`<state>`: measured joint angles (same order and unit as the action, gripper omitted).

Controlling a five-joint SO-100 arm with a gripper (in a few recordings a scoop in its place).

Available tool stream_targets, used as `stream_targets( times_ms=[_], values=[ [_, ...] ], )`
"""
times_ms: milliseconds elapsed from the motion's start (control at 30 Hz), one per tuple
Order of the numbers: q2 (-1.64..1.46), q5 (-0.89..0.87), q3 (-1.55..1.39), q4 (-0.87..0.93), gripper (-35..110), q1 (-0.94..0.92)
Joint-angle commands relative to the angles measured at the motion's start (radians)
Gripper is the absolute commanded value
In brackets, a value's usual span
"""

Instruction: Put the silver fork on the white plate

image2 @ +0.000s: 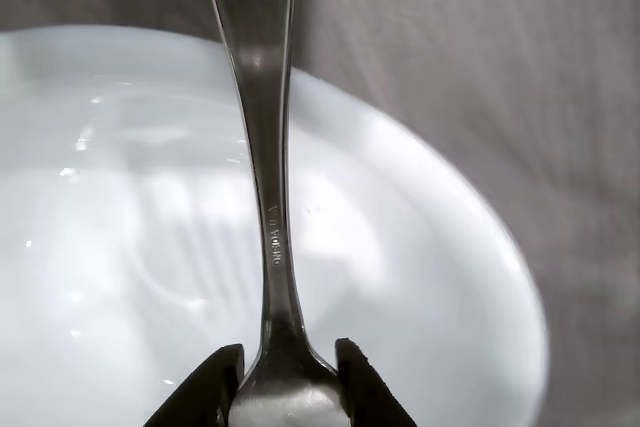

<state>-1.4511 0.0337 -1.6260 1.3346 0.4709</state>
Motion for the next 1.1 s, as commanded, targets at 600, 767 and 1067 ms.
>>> stream_targets(
  times_ms=[600, 767, 1067],
  values=[
    [0.072, -0.032, 0.021, -0.069, 17, 0.038],
    [0.021, -0.029, 0.021, -0.048, 18, 0.032],
    [-0.146, -0.023, 0.021, 0.046, 18, -0.026]
  ],
)
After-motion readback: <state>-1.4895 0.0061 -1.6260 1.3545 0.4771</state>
